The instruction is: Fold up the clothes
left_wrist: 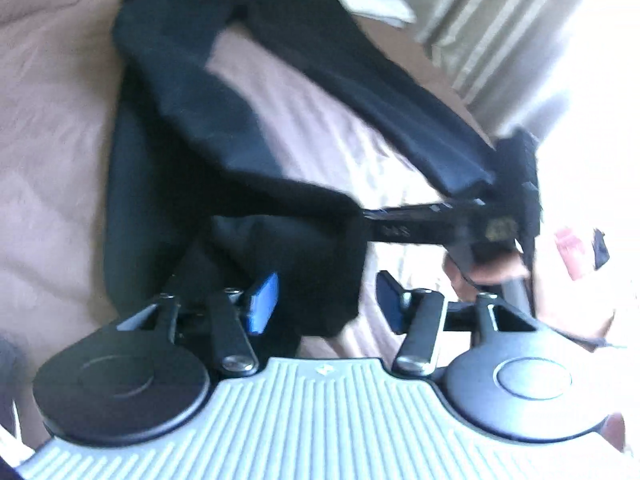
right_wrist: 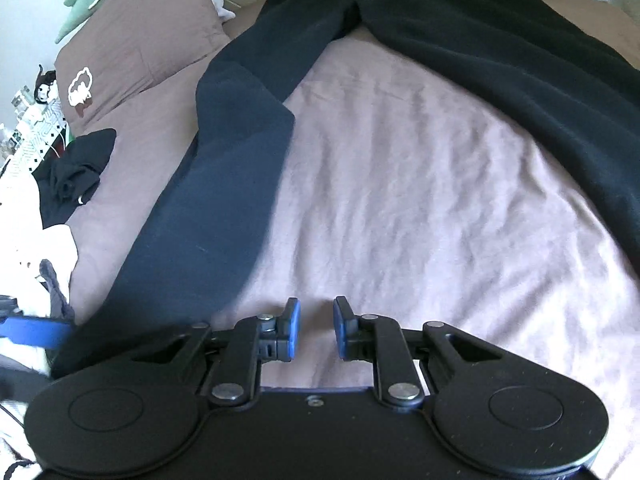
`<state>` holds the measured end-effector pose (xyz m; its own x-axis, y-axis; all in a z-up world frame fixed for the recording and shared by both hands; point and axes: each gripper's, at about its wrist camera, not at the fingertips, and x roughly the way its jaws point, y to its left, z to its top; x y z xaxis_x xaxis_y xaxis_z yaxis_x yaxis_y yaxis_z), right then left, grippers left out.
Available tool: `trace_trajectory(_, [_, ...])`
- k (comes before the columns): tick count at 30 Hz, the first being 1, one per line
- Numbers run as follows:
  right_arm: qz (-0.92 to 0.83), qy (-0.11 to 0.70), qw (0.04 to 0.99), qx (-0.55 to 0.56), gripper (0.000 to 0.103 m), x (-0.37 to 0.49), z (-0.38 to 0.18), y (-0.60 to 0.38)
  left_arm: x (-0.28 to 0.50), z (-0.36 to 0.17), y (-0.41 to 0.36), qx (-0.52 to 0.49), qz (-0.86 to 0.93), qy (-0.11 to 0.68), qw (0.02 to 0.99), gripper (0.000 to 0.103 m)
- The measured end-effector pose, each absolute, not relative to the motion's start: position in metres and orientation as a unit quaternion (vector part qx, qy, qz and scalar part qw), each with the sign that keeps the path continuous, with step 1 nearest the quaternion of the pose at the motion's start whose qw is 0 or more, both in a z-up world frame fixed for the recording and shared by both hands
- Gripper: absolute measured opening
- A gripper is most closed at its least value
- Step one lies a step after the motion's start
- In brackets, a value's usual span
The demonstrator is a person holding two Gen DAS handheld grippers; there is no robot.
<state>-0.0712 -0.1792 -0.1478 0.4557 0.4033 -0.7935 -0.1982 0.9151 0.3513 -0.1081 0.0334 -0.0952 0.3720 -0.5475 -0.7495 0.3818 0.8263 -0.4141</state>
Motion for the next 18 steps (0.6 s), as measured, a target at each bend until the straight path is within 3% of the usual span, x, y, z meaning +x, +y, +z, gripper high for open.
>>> trace_trajectory(3, [0.175,0.484,0.85,0.113,0.031,-0.074,-0.143,-0.184,-0.114,-0.083,0.047,-0.086,-0.281,0.464,0.836,0.06])
trace_trajectory(5, [0.175,0.483,0.848,0.13,0.038,-0.073,-0.142,-0.189,-0.11,-0.079,0.072,-0.11,-0.254,0.451,0.848,0.07])
trace_trajectory(9, [0.184,0.501,0.816,0.222,0.038,-0.067,-0.151,-0.204,-0.093,-0.099,0.12,-0.136,-0.125,0.467,0.865,0.073])
trace_trajectory(11, [0.184,0.512,0.802,0.248,0.051,-0.06,-0.155,-0.208,-0.084,-0.118,0.14,-0.136,-0.035,0.48,0.866,0.073])
trace_trajectory(15, [0.161,0.501,0.818,0.231,0.053,-0.058,-0.149,-0.212,-0.07,-0.152,0.174,-0.253,-0.012,0.485,0.837,0.073])
trace_trajectory(18, [0.191,0.493,0.801,0.283,0.055,-0.059,-0.144,-0.219,-0.058,-0.161,0.163,-0.258,-0.037,0.489,0.832,0.075])
